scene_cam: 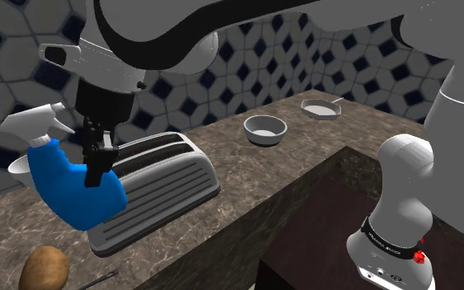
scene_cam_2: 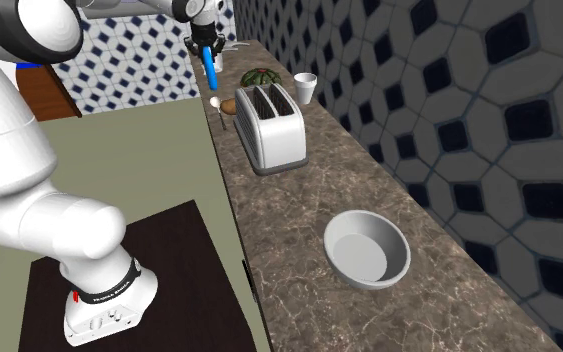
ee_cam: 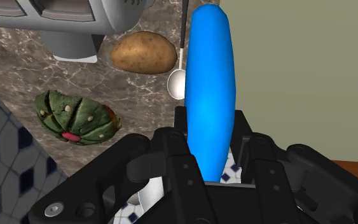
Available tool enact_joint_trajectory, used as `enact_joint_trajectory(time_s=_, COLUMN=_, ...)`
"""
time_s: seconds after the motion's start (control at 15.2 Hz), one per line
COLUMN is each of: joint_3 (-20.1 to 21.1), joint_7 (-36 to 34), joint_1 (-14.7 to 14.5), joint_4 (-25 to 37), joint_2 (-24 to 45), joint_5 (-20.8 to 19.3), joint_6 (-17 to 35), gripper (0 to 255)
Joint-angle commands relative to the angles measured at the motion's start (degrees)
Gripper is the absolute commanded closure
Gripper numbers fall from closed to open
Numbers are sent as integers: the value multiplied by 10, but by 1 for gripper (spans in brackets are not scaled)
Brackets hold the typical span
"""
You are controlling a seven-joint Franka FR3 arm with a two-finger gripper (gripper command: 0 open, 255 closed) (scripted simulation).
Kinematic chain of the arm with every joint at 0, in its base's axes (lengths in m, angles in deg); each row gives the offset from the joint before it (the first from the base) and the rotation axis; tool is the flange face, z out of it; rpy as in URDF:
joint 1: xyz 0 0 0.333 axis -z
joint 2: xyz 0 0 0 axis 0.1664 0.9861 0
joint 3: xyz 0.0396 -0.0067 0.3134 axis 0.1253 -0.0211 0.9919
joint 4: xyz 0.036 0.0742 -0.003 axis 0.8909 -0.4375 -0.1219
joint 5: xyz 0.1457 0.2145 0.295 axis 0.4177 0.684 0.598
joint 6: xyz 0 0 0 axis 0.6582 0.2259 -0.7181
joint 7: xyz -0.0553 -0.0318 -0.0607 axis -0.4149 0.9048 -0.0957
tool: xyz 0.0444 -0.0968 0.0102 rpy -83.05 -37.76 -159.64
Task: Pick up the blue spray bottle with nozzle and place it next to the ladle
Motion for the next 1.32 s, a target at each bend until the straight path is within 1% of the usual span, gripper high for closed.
enact_joint_trajectory(time_s=0.0, joint_3=1, joint_7=5, joint_1=0, joint_4=-12, joint_2=3, joint_5=4, joint_6=15, gripper=255)
enact_joint_trajectory(time_s=0.59, joint_3=6, joint_7=33, joint_1=0, joint_4=-61, joint_2=17, joint_5=24, joint_6=74, gripper=255)
enact_joint_trajectory(time_s=1.25, joint_3=13, joint_7=68, joint_1=2, joint_4=-101, joint_2=44, joint_5=55, joint_6=137, gripper=255)
